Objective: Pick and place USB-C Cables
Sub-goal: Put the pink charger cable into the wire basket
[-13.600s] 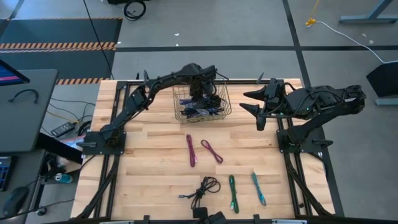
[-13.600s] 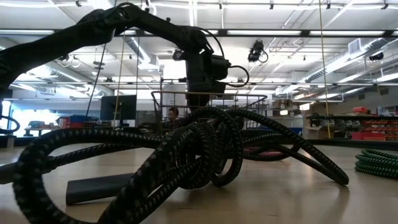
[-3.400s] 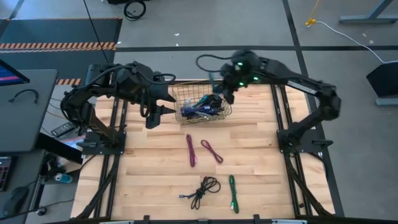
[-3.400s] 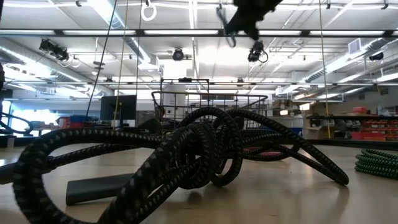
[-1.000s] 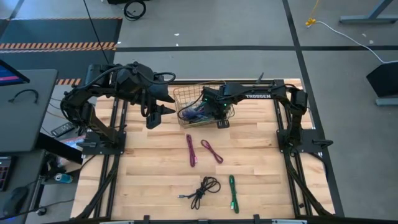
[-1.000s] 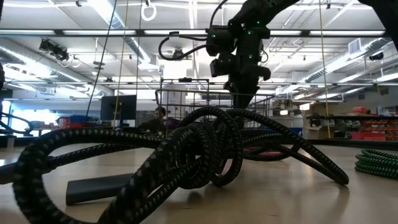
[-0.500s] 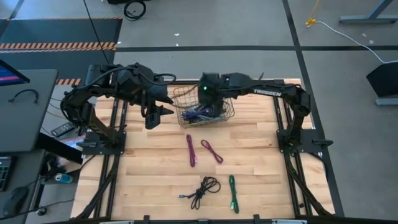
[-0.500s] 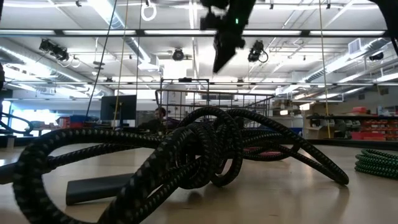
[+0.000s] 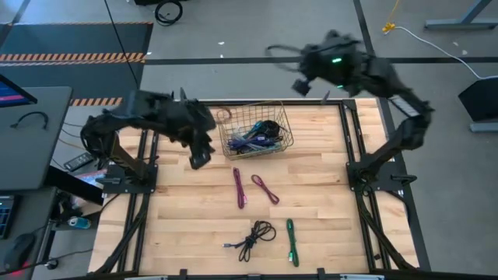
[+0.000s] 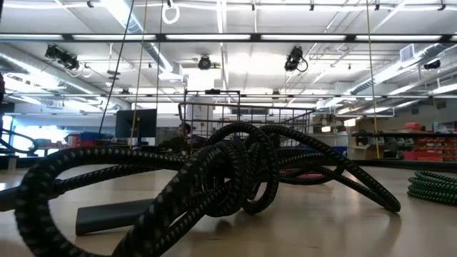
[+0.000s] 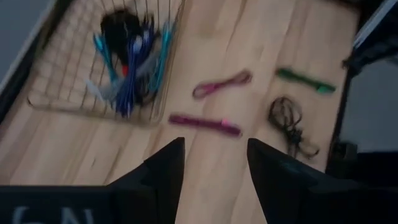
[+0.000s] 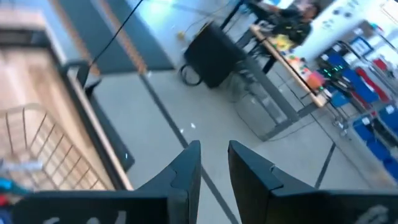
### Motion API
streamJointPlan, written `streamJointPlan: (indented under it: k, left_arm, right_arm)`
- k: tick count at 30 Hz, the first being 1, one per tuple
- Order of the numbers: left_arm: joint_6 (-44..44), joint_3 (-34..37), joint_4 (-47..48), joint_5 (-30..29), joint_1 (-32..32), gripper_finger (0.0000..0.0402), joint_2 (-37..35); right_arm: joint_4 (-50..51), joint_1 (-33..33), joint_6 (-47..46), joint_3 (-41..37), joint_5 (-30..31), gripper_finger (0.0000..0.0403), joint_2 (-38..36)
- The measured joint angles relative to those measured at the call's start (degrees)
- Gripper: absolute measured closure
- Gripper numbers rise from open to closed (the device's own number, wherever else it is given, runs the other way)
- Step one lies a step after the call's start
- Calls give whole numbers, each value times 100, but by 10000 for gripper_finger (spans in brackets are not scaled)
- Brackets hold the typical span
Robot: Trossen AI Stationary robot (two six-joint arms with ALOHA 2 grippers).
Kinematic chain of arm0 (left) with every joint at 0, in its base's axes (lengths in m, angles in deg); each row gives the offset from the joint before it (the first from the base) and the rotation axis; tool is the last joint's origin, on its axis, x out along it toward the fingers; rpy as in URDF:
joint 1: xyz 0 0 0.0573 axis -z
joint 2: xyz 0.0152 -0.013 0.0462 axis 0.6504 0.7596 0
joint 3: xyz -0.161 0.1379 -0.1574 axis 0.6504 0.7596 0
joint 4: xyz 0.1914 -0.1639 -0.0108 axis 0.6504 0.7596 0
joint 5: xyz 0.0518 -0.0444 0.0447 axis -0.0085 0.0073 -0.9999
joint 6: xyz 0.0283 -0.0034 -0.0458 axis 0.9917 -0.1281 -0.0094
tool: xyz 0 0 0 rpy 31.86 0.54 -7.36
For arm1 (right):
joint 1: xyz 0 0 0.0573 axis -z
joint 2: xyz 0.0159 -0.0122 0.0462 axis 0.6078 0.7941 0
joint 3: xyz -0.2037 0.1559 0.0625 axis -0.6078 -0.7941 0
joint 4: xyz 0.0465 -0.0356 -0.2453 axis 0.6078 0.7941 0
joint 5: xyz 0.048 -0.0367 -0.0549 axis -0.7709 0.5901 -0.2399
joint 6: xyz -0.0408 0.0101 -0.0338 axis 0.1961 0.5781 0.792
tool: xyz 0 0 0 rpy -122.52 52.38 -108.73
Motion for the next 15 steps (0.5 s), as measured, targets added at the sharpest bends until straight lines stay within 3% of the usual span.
streamJointPlan:
  k: [4, 8, 11, 15]
  left_arm:
    - [81, 1144, -179, -233, 261, 231, -6]
    - [964, 2584, -528, -268, 552, 237, 5]
    - [1896, 3753, -1349, -234, 784, 237, 6]
    - [3573, 5084, -3130, -60, 1124, 237, 7]
  right_arm:
    - [36, 46, -312, 0, -50, 315, -537]
    - [31, 31, -362, 0, -450, 315, -904]
    - [35, 32, -582, 0, -740, 315, -1023]
    - [39, 32, -605, -2, -845, 315, -1057]
